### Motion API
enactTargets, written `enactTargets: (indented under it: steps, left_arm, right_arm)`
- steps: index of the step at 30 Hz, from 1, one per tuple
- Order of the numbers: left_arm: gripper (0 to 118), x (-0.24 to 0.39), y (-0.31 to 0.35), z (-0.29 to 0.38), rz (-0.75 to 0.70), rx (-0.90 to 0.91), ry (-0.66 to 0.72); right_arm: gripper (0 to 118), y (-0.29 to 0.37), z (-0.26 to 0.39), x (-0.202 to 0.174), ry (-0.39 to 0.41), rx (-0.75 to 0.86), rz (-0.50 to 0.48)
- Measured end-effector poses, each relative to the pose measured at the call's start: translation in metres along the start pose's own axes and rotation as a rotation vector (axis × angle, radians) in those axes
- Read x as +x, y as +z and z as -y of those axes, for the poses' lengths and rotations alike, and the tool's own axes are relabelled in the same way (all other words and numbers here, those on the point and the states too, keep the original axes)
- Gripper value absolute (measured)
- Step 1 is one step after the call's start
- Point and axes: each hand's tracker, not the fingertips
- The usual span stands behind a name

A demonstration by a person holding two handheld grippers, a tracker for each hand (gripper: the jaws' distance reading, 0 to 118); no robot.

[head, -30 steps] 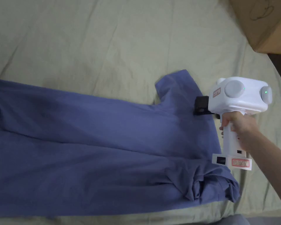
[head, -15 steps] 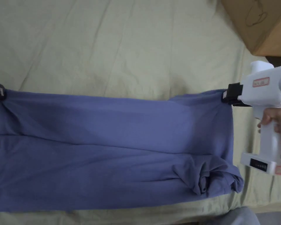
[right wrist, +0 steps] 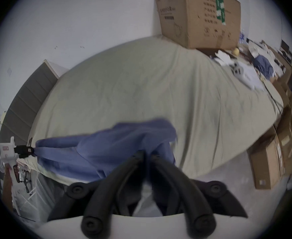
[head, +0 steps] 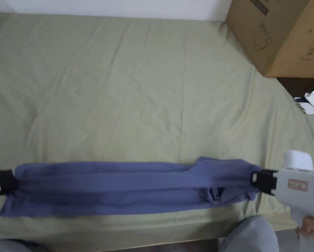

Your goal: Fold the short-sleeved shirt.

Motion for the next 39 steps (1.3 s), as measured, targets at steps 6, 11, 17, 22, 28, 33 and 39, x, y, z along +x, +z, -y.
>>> enactTargets:
  steps: [6, 11, 17, 22, 28, 33, 39]
  left_arm:
    - [100, -0.011, 0.017, 0.018, -0.029, 0.067, 0.042]
    - [100, 0.031, 0.086, -0.008, -0.024, 0.394, -0.106]
    - [100, 0.087, 0.144, -0.01, -0.004, 0.735, -0.246]
    - [85, 0.108, 0.151, 0.001, 0.091, 0.78, -0.252]
    - [0, 0.119, 0.136, 0.011, 0.099, 0.767, -0.309]
    - [0, 0.104, 0.132, 0.002, 0.188, 0.674, -0.245]
    - [30, 0.05, 0.109, -0.028, 0.272, 0.442, -0.131]
  right_arm:
    - [110, 0.017, 0.005, 0.009, 0.012, 0.005, 0.109]
    - [111, 0.081, -0.041, -0.021, 0.117, 0.293, 0.111]
    - [114, 0.134, -0.06, -0.068, 0.196, 0.619, 0.01]
    - [107, 0.135, -0.059, -0.093, 0.199, 0.714, -0.042]
    - [0, 0.122, -0.051, -0.114, 0.169, 0.729, -0.073]
    - [0, 0.114, -0.05, -0.116, 0.168, 0.689, -0.116]
    - [0, 0.104, -0.053, -0.116, 0.187, 0.644, -0.108]
